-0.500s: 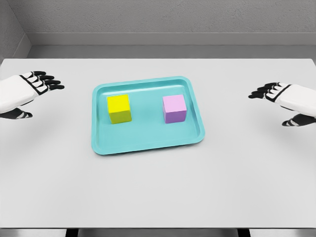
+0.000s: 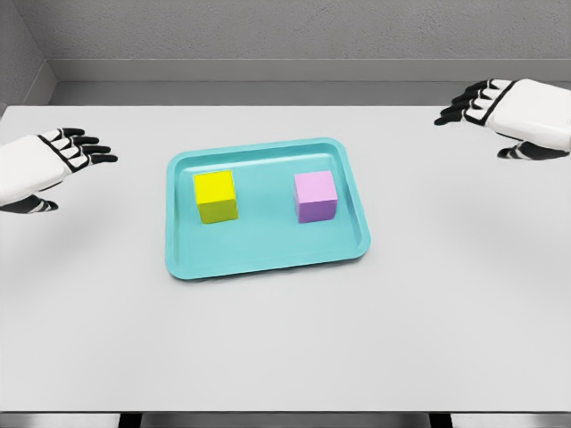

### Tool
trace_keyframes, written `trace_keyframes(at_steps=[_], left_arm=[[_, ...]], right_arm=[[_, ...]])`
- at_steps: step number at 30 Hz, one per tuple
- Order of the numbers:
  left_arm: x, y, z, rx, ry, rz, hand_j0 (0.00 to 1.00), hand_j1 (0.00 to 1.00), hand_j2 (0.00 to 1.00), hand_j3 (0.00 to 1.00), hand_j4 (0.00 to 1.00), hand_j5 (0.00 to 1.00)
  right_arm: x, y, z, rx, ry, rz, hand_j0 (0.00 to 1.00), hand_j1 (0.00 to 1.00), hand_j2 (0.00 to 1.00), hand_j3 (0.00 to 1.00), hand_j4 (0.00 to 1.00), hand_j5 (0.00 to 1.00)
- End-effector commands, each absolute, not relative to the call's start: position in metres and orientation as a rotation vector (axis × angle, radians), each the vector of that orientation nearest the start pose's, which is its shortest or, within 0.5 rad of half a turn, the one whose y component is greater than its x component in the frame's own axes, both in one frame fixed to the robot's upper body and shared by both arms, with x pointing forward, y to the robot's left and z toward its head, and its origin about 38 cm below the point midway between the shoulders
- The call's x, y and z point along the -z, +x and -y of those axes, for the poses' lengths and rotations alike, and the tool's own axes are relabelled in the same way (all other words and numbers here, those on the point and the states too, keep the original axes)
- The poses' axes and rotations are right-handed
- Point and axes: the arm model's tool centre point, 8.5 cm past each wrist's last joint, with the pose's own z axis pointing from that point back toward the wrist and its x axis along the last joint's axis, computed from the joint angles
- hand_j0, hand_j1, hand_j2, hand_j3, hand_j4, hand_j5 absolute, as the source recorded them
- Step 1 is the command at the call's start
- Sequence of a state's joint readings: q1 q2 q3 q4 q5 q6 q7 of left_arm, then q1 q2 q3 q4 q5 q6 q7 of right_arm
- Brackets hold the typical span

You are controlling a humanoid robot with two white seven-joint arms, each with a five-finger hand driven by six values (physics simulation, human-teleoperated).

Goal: Push two cubes

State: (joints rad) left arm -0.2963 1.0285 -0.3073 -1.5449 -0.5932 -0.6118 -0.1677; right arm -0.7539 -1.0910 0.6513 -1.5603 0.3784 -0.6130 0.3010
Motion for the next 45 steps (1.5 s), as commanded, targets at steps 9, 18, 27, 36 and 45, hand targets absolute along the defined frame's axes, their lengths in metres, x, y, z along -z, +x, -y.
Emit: trace_keyframes(at_steps=[9, 18, 27, 36, 45], left_arm=[[-0.217, 0.385, -0.393, 2.068, 0.783, 1.36, 0.69, 0.69, 0.69, 0.69, 0.69, 0.69], [-0.2, 0.391, -0.373, 2.153, 0.727, 1.334, 0.7, 0.7, 0.7, 0.7, 0.7, 0.7], [-0.195, 0.397, -0.363, 2.229, 0.693, 1.275, 0.7, 0.7, 0.7, 0.7, 0.7, 0.7], [-0.194, 0.422, -0.352, 2.233, 0.705, 1.26, 0.7, 0.7, 0.7, 0.7, 0.7, 0.7], [-0.191, 0.43, -0.321, 2.279, 0.663, 1.289, 0.71, 0.71, 0.71, 0.71, 0.71, 0.71]], right_arm=[[-0.239, 0.43, 0.306, 3.015, 0.699, -1.719, 0.6, 0.6, 0.6, 0.6, 0.6, 0.6], [-0.224, 0.445, 0.283, 3.003, 0.639, -1.811, 0.55, 0.55, 0.55, 0.55, 0.55, 0.55], [-0.212, 0.46, 0.257, 2.971, 0.582, -1.915, 0.54, 0.54, 0.54, 0.54, 0.54, 0.54], [-0.2, 0.464, 0.248, 2.984, 0.545, -1.944, 0.53, 0.53, 0.53, 0.53, 0.53, 0.53], [-0.182, 0.468, 0.244, 3.024, 0.519, -1.946, 0.53, 0.53, 0.53, 0.53, 0.53, 0.53]])
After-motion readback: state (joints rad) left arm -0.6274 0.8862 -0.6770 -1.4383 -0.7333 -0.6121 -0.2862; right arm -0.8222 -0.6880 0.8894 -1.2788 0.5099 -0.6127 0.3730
